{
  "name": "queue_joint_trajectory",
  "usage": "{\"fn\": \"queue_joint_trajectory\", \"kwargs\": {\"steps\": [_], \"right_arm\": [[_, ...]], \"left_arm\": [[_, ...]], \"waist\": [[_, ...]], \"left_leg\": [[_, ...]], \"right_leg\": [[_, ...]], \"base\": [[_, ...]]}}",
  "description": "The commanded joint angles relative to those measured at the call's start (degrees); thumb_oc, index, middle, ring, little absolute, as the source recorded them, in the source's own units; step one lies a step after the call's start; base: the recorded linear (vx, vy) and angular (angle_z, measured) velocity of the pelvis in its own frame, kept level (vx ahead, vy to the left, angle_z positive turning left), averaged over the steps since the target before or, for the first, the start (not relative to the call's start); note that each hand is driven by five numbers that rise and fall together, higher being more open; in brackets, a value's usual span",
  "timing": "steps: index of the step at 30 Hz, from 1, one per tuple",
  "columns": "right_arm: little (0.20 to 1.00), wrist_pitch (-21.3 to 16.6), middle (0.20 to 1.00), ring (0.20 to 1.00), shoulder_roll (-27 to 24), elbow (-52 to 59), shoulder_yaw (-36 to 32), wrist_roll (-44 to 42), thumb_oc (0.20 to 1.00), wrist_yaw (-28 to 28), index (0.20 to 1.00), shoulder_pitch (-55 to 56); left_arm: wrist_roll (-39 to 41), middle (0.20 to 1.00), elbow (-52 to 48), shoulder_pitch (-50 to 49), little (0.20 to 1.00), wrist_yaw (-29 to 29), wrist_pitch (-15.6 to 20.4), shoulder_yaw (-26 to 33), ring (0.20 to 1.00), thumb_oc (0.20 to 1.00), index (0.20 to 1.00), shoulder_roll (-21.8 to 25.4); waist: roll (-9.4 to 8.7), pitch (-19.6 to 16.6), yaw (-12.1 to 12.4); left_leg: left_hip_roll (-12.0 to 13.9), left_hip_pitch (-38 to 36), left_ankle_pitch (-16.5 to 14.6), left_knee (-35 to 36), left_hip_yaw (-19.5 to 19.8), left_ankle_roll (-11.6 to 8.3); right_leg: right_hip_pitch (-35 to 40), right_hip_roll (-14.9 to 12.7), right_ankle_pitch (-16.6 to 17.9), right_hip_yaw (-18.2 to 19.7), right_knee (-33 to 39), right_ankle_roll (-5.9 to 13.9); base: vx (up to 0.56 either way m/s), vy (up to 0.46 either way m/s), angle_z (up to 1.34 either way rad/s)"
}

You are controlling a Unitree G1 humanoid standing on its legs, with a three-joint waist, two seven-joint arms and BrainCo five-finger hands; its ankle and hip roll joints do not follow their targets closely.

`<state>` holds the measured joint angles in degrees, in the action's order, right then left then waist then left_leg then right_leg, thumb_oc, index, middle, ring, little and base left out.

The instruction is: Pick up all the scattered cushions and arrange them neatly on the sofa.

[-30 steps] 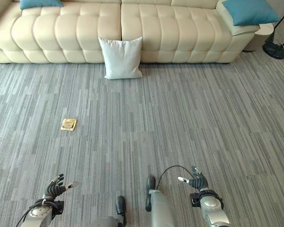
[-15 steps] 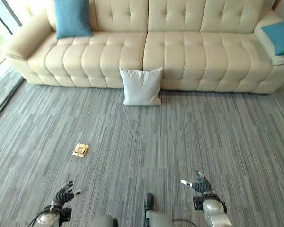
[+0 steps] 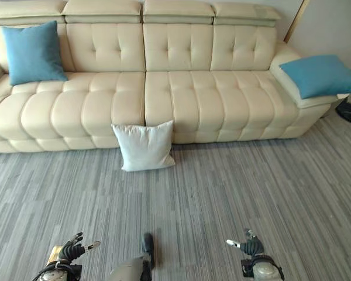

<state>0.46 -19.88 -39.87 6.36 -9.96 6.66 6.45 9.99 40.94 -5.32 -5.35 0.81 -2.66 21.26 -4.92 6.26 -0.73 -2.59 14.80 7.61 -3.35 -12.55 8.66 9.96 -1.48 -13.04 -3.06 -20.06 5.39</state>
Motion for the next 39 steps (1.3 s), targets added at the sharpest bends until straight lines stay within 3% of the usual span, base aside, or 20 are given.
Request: {"fn": "queue_joint_trajectory", "kwargs": {"steps": [1,3,4,5,6,7,8,10,12,16,17,18,19,20,21,23,24,25,30,39], "right_arm": [[1.0,-1.63,1.0,1.0,-1.88,3.13,-0.4,1.67,1.0,-0.35,1.0,-5.33],[1.0,-1.74,1.0,1.0,-1.67,3.2,0.14,1.98,1.0,-0.18,1.0,-6.03],[1.0,-1.43,1.0,1.0,-1.59,3.35,0.76,2.28,1.0,-0.28,1.0,-6.71],[1.0,-1.39,1.0,1.0,-1.59,3.33,0.97,2.11,1.0,-0.38,1.0,-6.88],[1.0,-1.4,1.0,1.0,-1.6,3.32,0.98,2.11,1.0,-0.38,1.0,-6.89],[1.0,-1.43,1.0,1.0,-1.69,3.27,1.02,1.92,1.0,-0.45,1.0,-6.99],[1.0,-1.33,1.0,1.0,-2.07,3.41,1.03,1.71,1.0,-0.43,1.0,-7.03],[1.0,-1.36,1.0,1.0,-2.3,3.37,1.07,1.49,1.0,-0.34,1.0,-7.15],[1.0,-1.28,1.0,1.0,-2.63,3.31,0.86,1.48,1.0,-0.14,1.0,-6.52],[1.0,-1.45,1.0,1.0,-2.99,2.65,0.1,0.84,1.0,-0.57,1.0,-4.83],[1.0,-1.64,1.0,1.0,-3.0,2.6,-0.49,0.65,1.0,-0.66,1.0,-4.56],[1.0,-1.65,1.0,1.0,-3.02,2.61,-0.49,0.64,1.0,-0.67,1.0,-4.54],[1.0,-1.95,1.0,1.0,-3.41,2.43,-0.96,-0.02,1.0,-0.78,1.0,-4.6],[1.0,-2.09,1.0,1.0,-3.85,2.42,-0.96,-0.26,1.0,-0.69,1.0,-5.01],[1.0,-2.16,1.0,1.0,-4.24,2.22,-0.92,-0.68,1.0,-0.53,1.0,-5.52],[1.0,-1.99,1.0,1.0,-4.81,1.71,-0.45,-0.78,1.0,-0.39,1.0,-6.15],[1.0,-1.99,1.0,1.0,-4.8,1.71,-0.44,-0.78,1.0,-0.39,1.0,-6.15],[1.0,-1.98,1.0,1.0,-5.27,2.07,-0.39,-0.84,1.0,-0.46,1.0,-6.13],[1.0,-1.7,1.0,1.0,-5.51,1.95,-0.1,-0.63,1.0,-0.11,1.0,-6.06],[1.0,-1.41,1.0,1.0,-5.92,4.51,1.53,2.64,1.0,-0.81,1.0,-5.93]], "left_arm": [[-1.62,1.0,-5.3,0.91,1.0,-0.34,1.48,-0.38,1.0,1.0,1.0,3.81],[-1.58,1.0,-5.54,1.02,1.0,-0.78,1.59,-0.25,1.0,1.0,1.0,3.97],[-1.15,1.0,-6.15,1.11,1.0,-1.0,1.51,-0.2,1.0,1.0,1.0,3.89],[-0.84,1.0,-6.07,1.17,1.0,-1.09,1.69,-0.17,1.0,1.0,1.0,3.71],[-0.84,1.0,-6.07,1.17,1.0,-1.09,1.69,-0.16,1.0,1.0,1.0,3.69],[-0.55,1.0,-5.96,1.34,1.0,-1.04,1.82,-0.22,1.0,1.0,1.0,3.39],[-0.27,1.0,-5.9,1.52,1.0,-0.96,1.92,-0.14,1.0,1.0,1.0,3.11],[-0.28,1.0,-5.57,1.76,1.0,-0.94,1.92,-0.32,1.0,1.0,1.0,2.86],[-1.13,1.0,-4.95,2.6,1.0,-0.88,2.02,-0.8,1.0,1.0,1.0,2.12],[-2.72,1.0,-4.32,2.16,1.0,0.03,2.34,-2.08,1.0,1.0,1.0,1.32],[-3.01,1.0,-4.04,2.06,1.0,0.37,2.34,-2.27,1.0,1.0,1.0,1.13],[-3.02,1.0,-4.05,2.05,1.0,0.37,2.34,-2.28,1.0,1.0,1.0,1.12],[-3.04,1.0,-4.48,1.66,1.0,1.09,2.22,-2.77,1.0,1.0,1.0,0.8],[-2.76,1.0,-4.51,1.76,1.0,1.31,2.22,-2.75,1.0,1.0,1.0,0.83],[-2.4,1.0,-4.29,1.92,1.0,1.17,2.33,-2.72,1.0,1.0,1.0,0.67],[-1.57,1.0,-3.46,2.36,1.0,0.99,2.2,-2.58,1.0,1.0,1.0,0.37],[-1.57,1.0,-3.46,2.36,1.0,0.99,2.2,-2.58,1.0,1.0,1.0,0.37],[-1.76,1.0,-3.21,2.05,1.0,0.88,2.06,-2.57,1.0,1.0,1.0,0.4],[-1.17,1.0,-2.6,1.65,1.0,0.65,1.7,-2.22,1.0,1.0,1.0,0.52],[-1.75,1.0,-1.83,0.07,1.0,0.62,1.4,-1.41,1.0,1.0,1.0,1.11]], "waist": [[-0.08,4.2,1.64],[0.55,4.92,1.66],[1.63,5.74,1.28],[2.33,6.2,0.76],[2.28,6.26,0.69],[3.0,6.59,-0.11],[2.88,7.25,-1.11],[2.82,7.36,-1.7],[2.38,7.52,-3.57],[2.49,5.71,-4.95],[2.72,5.13,-5.14],[2.77,5.14,-5.25],[3.23,5.22,-5.41],[2.74,5.25,-5.33],[2.41,5.44,-5.0],[1.83,5.83,-3.95],[1.81,5.78,-3.96],[1.66,6.22,-2.95],[2.17,6.51,-1.6],[1.95,4.79,-0.79]], "left_leg": [[4.03,-1.02,-7.9,-4.61,0.03,-7.52],[4.01,-2.73,-9.15,-4.49,-0.23,-6.73],[3.86,-6.15,-10.35,-3.24,0.2,-6.11],[3.58,-7.95,-10.71,-2.2,1.01,-6.05],[3.49,-8.02,-10.73,-2.19,1.05,-6.05],[3.22,-10.04,-11.15,-0.92,1.98,-6.16],[1.97,-13.18,-12.53,0.04,2.78,-6.29],[1.23,-14.85,-13.31,0.77,3.37,-6.48],[-0.56,-19.52,-16.23,1.43,5.74,-7.26],[-0.85,-23.75,-19.36,0.2,8.53,-8.79],[-0.04,-23.6,-18.29,-1.53,7.9,-10.17],[0.03,-23.56,-18.37,-1.68,8.03,-10.22],[2.1,-20.84,-14.77,-10.54,6.52,-12.9],[2.83,-18.16,-12.68,-15.47,5.83,-13.55],[3.7,-15.95,-11.4,-18.62,4.59,-13.65],[4.97,-10.98,-13.14,-21.14,2.65,-12.41],[4.94,-10.94,-13.11,-21.11,2.65,-12.41],[5.01,-9.34,-15.33,-16.74,2.13,-11.24],[5.48,-6.15,-9.86,-8.33,3.57,-12.19],[4.26,-11.73,-10.33,-2.92,3.18,-11.17]], "right_leg": [[-7.96,-7.09,16.77,2.01,-4.29,3.87],[-10.67,-8.11,18.11,0.65,-7.24,4.02],[-15.21,-8.17,16.55,-1.99,-8.27,2.38],[-18.0,-6.27,13.82,-2.7,-8.71,1.73],[-17.98,-6.36,13.68,-2.72,-8.88,1.74],[-21.03,-4.04,10.92,-4.03,-7.22,1.28],[-22.41,-2.75,9.3,-5.98,-0.6,1.55],[-23.6,-1.91,10.04,-7.22,3.94,1.47],[-25.77,-0.15,12.29,-7.67,14.64,2.56],[-23.38,-0.59,14.1,-6.34,17.76,1.54],[-22.23,-0.91,14.35,-6.85,17.97,0.99],[-22.1,-0.89,14.38,-6.99,18.08,0.97],[-18.83,-0.98,13.83,-8.13,18.48,-0.18],[-17.65,-1.19,13.29,-8.21,18.84,-0.92],[-16.42,-1.42,12.45,-8.31,19.02,-1.57],[-14.48,-1.66,10.81,-7.76,18.98,-2.31],[-14.54,-1.68,10.81,-7.76,18.97,-2.3],[-12.69,-1.71,9.61,-7.34,18.96,-2.09],[-9.75,-0.57,7.31,-5.92,18.17,-2.5],[-6.57,0.57,6.25,-2.74,18.82,-2.21]], "base": [[0.15,0.166,-0.1],[0.23,0.202,0.15],[0.42,0.29,0.07],[0.33,0.194,-0.24],[0.26,0.115,-0.4],[0.38,0.089,0.05],[0.51,0.1,0.49],[0.41,0.022,0.56],[0.53,-0.039,0.4],[0.44,-0.109,0.72],[0.31,-0.101,1.0],[0.34,-0.19,0.9],[0.27,-0.204,0.75],[0.34,-0.247,0.61],[0.19,-0.148,0.49],[0.15,-0.096,0.1],[0.22,-0.055,-0.28],[0.21,-0.027,-0.33],[0.19,0.006,-0.42],[0.17,0.055,-0.31]]}}
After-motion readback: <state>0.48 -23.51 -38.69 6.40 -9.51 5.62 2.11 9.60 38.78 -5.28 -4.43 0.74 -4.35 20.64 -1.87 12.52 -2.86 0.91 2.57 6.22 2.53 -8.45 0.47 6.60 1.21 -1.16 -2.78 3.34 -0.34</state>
